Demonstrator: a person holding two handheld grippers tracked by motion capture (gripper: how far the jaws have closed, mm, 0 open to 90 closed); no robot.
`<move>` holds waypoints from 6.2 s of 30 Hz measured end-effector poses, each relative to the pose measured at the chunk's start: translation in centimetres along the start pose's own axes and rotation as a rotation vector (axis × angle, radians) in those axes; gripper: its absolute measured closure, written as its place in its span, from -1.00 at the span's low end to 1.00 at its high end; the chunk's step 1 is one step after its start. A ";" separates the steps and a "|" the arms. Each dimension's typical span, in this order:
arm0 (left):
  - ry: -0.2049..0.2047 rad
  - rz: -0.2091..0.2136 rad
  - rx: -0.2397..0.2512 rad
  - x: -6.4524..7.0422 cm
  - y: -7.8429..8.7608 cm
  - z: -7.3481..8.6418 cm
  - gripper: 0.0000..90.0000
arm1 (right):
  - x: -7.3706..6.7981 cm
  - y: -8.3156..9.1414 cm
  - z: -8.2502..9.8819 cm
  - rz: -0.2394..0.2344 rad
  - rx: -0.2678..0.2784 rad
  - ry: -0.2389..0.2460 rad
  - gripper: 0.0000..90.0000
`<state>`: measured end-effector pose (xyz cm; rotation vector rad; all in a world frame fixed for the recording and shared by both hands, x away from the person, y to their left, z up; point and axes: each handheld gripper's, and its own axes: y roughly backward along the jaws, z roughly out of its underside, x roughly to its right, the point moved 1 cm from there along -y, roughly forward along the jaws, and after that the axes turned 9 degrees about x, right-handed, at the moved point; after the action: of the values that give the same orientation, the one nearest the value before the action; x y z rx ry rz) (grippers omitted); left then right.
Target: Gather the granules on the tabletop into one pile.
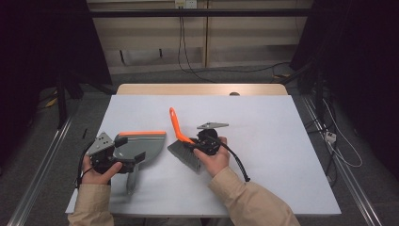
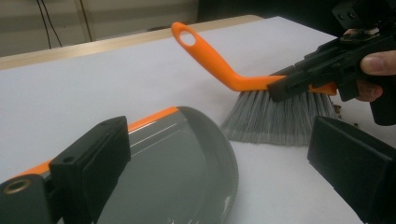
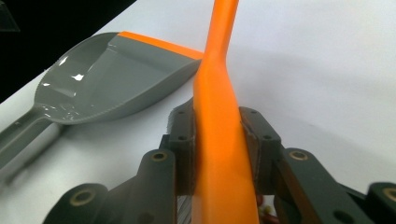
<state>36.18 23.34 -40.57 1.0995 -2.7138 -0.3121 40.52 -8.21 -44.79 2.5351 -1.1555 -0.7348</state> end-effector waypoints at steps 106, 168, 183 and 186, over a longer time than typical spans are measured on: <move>-0.008 0.003 0.000 0.3 -0.3 -0.3 -0.87 | 5.5 4.5 -5.1 0.039 0.168 -0.016 0.58; -0.006 -0.004 -0.019 0.1 -0.4 0.1 -0.87 | 7.0 2.4 -3.5 -0.365 -0.074 0.667 0.58; -0.006 -0.005 -0.022 0.2 -0.4 0.1 -0.87 | 6.1 3.9 -2.5 -0.396 -0.081 0.660 0.58; -0.005 -0.006 -0.021 0.2 -0.4 0.1 -0.87 | 5.8 4.2 -2.3 -0.402 -0.078 0.662 0.58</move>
<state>36.32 22.92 -40.78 1.1028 -2.7053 -0.3438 42.35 -15.27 -43.08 2.6433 -0.3995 0.0195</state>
